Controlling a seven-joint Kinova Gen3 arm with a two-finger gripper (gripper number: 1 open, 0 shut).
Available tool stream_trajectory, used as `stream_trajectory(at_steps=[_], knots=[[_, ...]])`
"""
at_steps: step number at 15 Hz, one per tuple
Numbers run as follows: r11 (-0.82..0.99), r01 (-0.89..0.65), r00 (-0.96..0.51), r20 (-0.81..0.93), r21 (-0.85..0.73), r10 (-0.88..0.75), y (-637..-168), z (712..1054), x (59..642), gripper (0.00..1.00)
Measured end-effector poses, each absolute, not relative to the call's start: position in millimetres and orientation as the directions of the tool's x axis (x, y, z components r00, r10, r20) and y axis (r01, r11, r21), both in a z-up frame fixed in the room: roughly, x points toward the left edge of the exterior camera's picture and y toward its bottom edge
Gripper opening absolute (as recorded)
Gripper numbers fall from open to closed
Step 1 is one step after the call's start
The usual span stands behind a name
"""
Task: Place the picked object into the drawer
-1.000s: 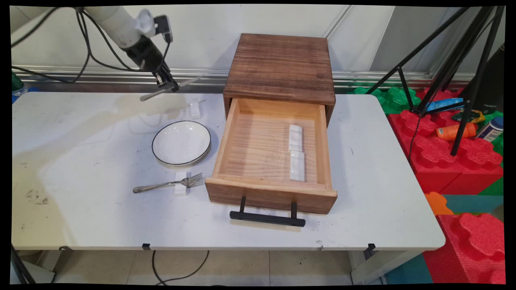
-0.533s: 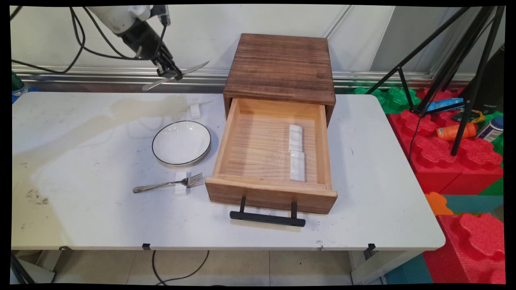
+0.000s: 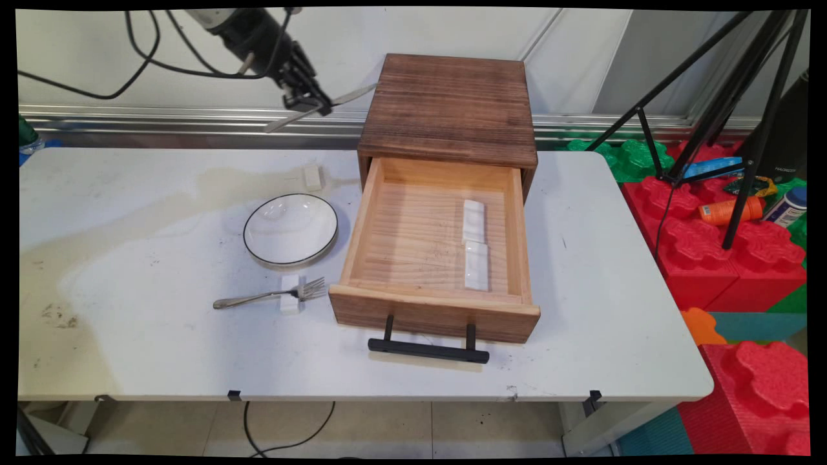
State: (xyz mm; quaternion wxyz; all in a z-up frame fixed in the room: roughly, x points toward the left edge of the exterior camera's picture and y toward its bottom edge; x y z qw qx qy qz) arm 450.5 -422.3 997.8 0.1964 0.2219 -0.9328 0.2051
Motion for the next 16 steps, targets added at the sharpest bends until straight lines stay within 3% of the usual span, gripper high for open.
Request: stream_trajectory(at_steps=[8,16], knots=[[0.874,-0.410,-0.824,0.518,-0.262,-0.231,-424.8,1017.9,360.8,0.00],[0.913,-0.348,-0.810,0.557,-0.210,-0.181,-444.0,1005.4,299.5,0.00]])
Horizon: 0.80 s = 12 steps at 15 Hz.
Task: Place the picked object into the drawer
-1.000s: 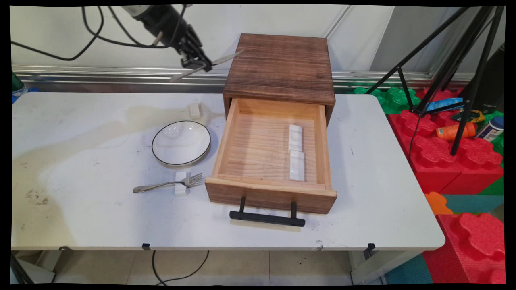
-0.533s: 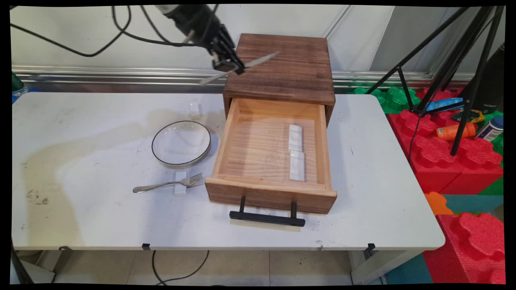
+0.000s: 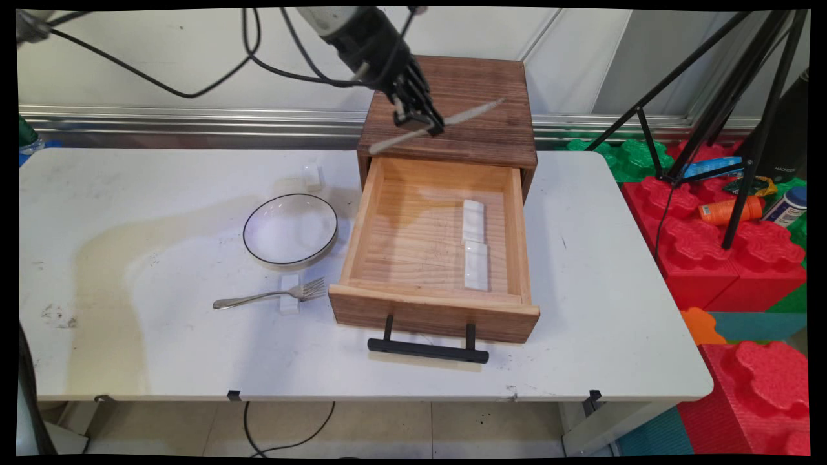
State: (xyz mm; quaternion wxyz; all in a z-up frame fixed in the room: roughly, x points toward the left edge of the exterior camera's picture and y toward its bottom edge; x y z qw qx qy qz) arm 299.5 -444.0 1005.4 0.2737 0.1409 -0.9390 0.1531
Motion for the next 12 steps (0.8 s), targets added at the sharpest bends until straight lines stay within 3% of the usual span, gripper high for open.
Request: stream_trajectory(at_steps=[12], knots=[[0.946,-0.294,-0.830,0.528,-0.139,-0.180,-476.2,937.3,271.2,0.00]])
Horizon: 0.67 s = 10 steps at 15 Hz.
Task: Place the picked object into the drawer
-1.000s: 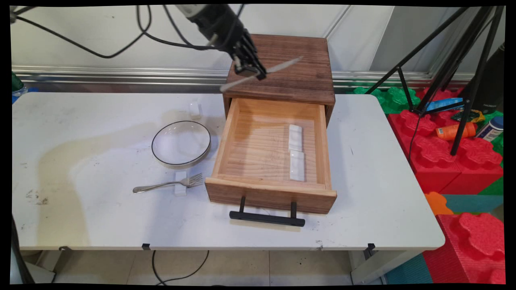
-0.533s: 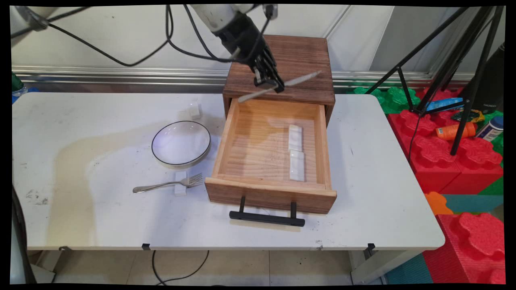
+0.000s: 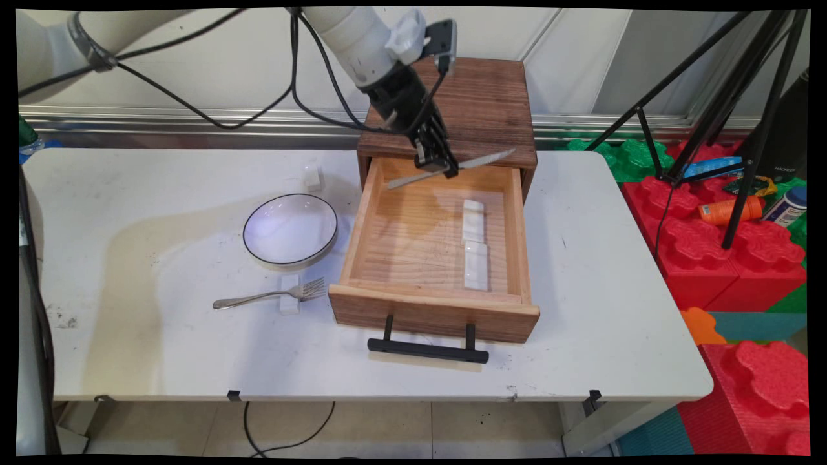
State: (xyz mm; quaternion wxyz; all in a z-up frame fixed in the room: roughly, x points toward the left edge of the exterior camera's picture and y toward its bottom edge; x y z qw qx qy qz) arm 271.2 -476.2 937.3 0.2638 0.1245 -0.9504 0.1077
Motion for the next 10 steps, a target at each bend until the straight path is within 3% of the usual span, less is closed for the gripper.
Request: stream_trajectory(at_steps=[10], knots=[[0.954,-0.282,-0.837,0.510,-0.096,-0.196,-488.5,885.6,271.3,0.00]])
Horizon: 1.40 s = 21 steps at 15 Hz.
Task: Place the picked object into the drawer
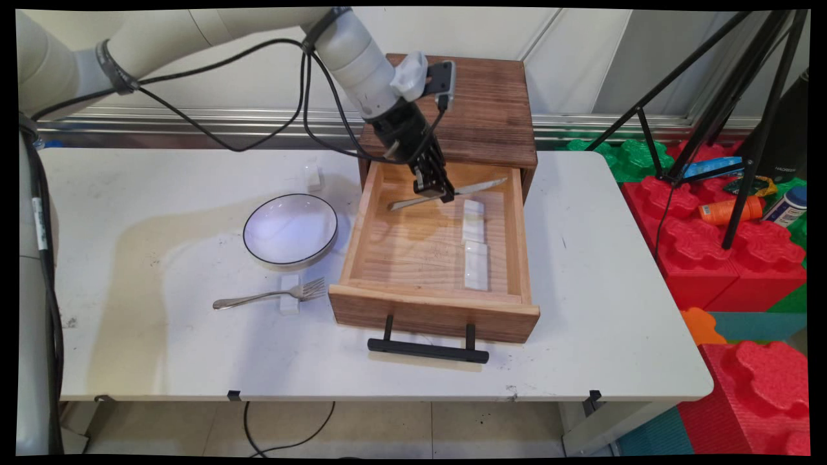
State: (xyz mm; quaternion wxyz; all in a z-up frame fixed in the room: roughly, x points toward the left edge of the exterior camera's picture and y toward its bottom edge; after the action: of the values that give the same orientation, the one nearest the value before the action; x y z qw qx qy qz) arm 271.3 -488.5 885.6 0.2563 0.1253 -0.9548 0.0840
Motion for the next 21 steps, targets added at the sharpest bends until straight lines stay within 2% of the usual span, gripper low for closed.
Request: stream_trajectory(at_steps=[18,19,21], knots=[[0.956,-0.284,-0.847,0.486,-0.072,-0.215,-512.2,814.2,256.3,0.00],[0.956,-0.284,-0.848,0.485,-0.072,-0.216,-513.1,812.0,255.8,1.00],[0.956,-0.284,-0.848,0.484,-0.073,-0.215,-515.0,808.6,254.6,1.00]])
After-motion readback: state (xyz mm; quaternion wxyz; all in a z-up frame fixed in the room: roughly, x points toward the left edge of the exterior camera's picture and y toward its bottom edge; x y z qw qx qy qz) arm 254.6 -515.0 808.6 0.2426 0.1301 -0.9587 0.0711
